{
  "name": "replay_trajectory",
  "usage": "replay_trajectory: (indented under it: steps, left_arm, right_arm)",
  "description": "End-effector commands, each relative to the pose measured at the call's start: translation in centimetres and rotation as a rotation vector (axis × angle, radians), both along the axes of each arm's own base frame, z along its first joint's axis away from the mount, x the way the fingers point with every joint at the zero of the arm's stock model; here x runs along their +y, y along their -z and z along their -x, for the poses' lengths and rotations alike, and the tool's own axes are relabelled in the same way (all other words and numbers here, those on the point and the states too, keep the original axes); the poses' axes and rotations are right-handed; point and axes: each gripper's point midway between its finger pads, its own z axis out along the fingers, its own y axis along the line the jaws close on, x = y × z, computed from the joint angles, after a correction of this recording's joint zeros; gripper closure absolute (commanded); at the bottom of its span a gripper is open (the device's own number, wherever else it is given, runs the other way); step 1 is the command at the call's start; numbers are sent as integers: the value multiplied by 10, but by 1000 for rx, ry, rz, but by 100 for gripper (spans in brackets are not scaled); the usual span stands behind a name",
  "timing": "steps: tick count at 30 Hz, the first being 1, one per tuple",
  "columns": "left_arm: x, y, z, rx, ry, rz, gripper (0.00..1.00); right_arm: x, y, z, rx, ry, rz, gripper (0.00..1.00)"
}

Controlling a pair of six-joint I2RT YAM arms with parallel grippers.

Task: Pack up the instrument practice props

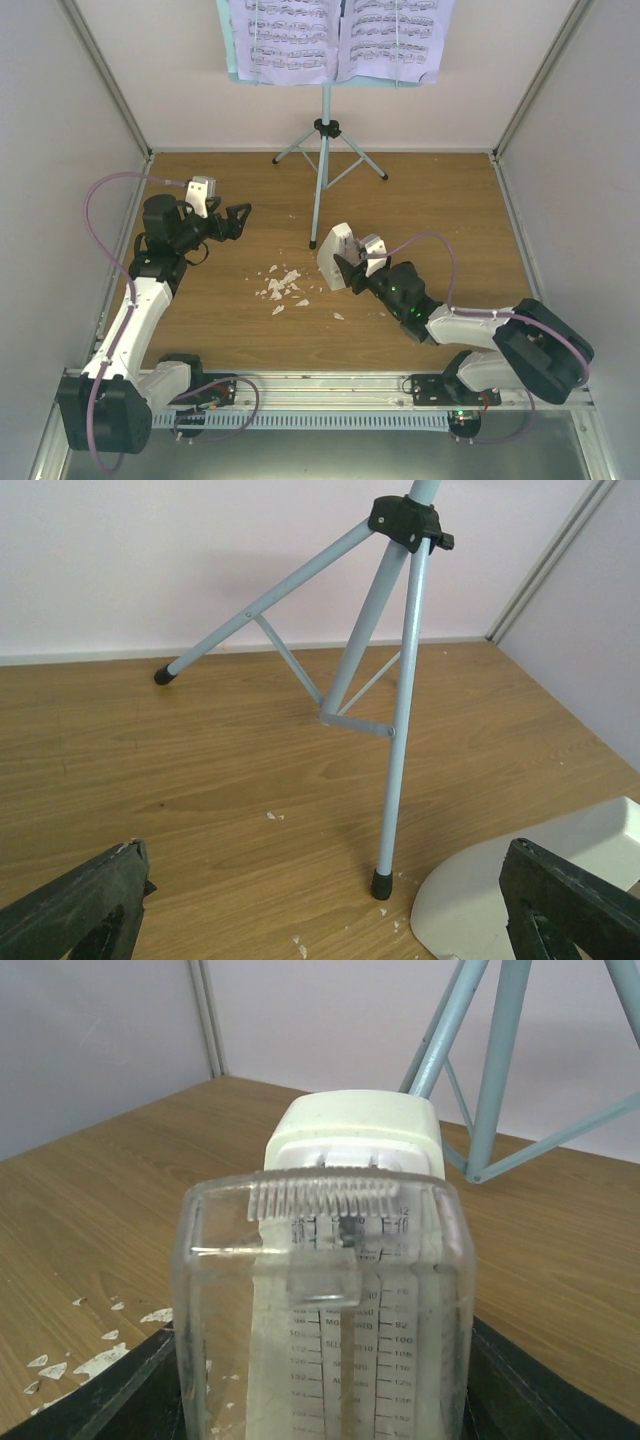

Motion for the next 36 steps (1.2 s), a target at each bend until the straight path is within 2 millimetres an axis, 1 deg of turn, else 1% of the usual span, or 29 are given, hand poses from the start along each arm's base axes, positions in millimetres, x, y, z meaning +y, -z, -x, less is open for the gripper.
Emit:
replay_trajectory:
  steps: [1,7,13,19,25,36]
  left_arm:
    - [0,-9,-1,-45,15,-12,4]
    - [0,-9,-1,-45,18,-10,4]
    - [-1,-9,-1,-43,22,-9,4]
    - [-1,-8,-1,-43,23,-9,4]
    - [-2,-6,-2,-37,28,-7,4]
    - [-2,-6,-2,-35,30,-7,4]
  right_arm:
    - [0,-15,-2,-54,22,-53,48]
    - [-3,-23,0,-73,24,-87,48]
    - [-2,-15,1,-91,17,-53,48]
    - [-8,-11,1,-111,42,-64,49]
    - [-7,-11,-1,-133,42,-54,49]
    - [-6,-18,-4,-176,49,-28,49]
